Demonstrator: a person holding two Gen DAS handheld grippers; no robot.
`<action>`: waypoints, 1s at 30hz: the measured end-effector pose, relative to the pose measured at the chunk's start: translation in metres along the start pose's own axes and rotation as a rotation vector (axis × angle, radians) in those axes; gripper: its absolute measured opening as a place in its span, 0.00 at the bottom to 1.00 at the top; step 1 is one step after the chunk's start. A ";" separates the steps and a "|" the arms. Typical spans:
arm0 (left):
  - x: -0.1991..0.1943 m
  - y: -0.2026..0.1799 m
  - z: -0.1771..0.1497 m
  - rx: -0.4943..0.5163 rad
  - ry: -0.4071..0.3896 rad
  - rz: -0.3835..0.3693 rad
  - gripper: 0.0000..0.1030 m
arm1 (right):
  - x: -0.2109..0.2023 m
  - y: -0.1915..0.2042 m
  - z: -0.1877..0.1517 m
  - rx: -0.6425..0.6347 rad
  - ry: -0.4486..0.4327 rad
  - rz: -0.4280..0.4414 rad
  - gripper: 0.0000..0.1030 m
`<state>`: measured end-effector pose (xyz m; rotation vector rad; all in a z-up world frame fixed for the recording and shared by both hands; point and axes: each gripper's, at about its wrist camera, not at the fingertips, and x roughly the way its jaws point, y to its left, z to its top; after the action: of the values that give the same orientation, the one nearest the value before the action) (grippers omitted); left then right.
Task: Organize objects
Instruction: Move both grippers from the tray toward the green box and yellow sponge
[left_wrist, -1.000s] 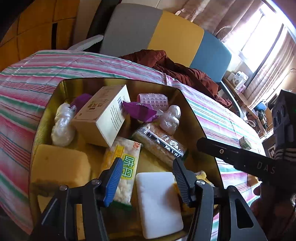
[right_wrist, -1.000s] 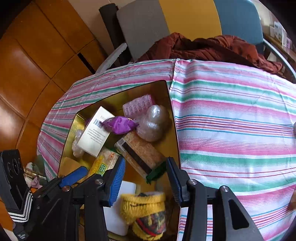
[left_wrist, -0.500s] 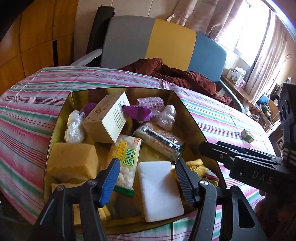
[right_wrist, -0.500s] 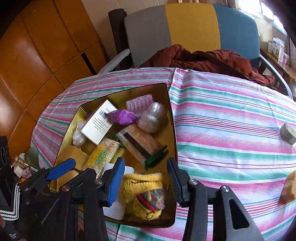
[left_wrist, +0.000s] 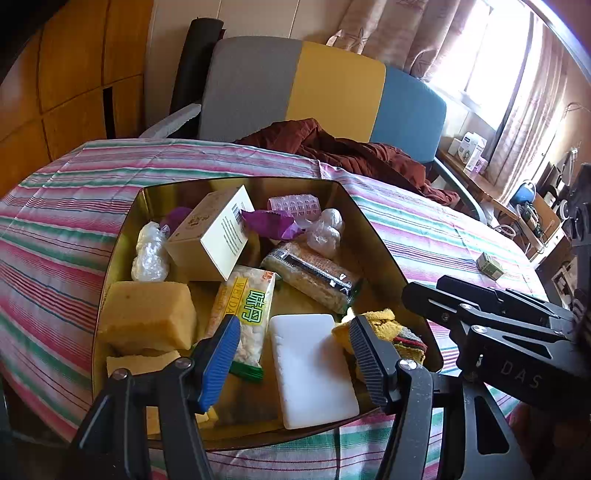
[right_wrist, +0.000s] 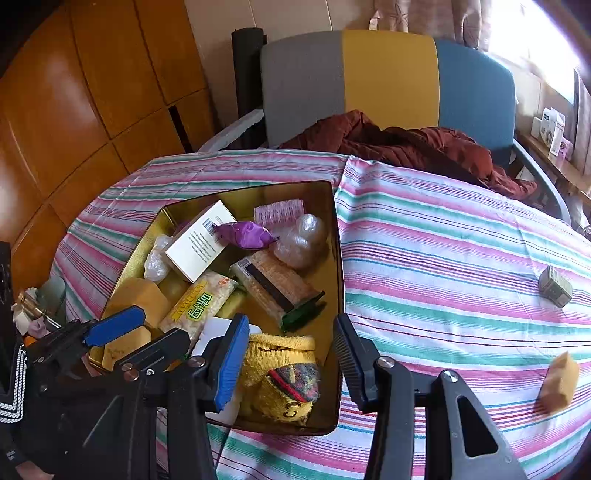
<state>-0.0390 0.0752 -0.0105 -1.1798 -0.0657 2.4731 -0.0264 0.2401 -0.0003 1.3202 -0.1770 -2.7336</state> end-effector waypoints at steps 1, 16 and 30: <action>0.000 -0.001 0.000 0.002 0.000 0.000 0.61 | 0.000 0.000 0.000 -0.001 0.001 0.000 0.46; 0.006 -0.012 0.004 0.057 0.012 0.027 0.61 | 0.000 -0.025 -0.010 0.036 0.012 -0.024 0.46; 0.014 -0.051 0.021 0.184 -0.008 0.026 0.61 | -0.008 -0.075 -0.014 0.112 0.024 -0.098 0.46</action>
<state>-0.0458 0.1297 0.0028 -1.0997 0.1723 2.4460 -0.0139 0.3144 -0.0140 1.4252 -0.2739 -2.8256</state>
